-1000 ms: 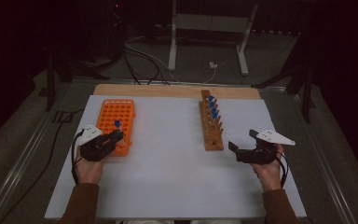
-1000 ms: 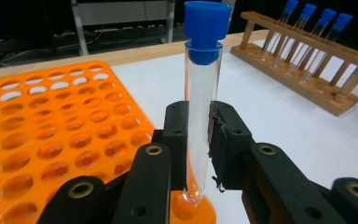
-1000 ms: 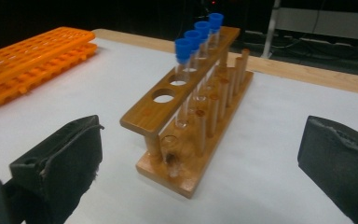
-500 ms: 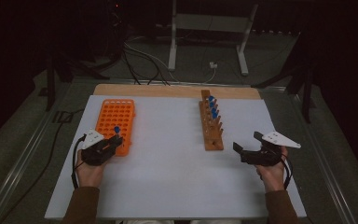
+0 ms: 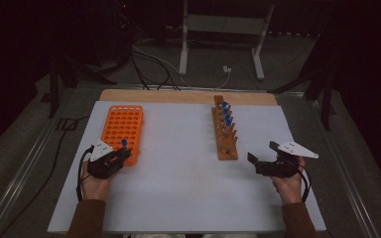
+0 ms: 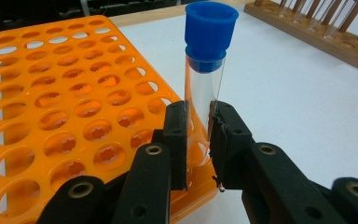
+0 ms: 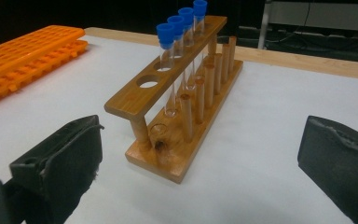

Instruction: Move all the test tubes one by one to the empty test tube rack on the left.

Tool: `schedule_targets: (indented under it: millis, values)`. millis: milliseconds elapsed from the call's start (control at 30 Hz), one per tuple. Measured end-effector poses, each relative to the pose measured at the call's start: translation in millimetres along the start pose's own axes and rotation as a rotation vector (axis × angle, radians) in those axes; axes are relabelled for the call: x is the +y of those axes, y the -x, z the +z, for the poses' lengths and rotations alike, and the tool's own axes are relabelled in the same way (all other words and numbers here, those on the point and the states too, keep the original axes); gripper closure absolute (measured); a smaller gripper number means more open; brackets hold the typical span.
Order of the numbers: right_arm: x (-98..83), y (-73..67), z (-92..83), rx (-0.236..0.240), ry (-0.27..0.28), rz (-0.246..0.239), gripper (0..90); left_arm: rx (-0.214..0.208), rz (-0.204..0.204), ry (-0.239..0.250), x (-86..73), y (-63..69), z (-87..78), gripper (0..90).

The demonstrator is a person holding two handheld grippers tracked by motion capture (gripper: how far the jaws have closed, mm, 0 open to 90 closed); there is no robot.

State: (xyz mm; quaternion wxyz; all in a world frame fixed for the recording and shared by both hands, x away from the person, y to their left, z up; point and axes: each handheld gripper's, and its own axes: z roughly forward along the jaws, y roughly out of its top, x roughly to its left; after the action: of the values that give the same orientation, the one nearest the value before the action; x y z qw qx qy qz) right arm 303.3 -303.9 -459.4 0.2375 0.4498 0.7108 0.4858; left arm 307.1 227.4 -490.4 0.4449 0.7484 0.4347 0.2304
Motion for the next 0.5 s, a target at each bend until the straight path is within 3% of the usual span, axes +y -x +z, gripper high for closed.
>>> schedule_targets:
  millis: [500]
  values:
    - [-1.3, -3.5, 3.5, 0.009, -0.010, -0.009, 0.0, 0.012, 0.016, -0.045, -3.3, 2.6, 7.1, 78.2]
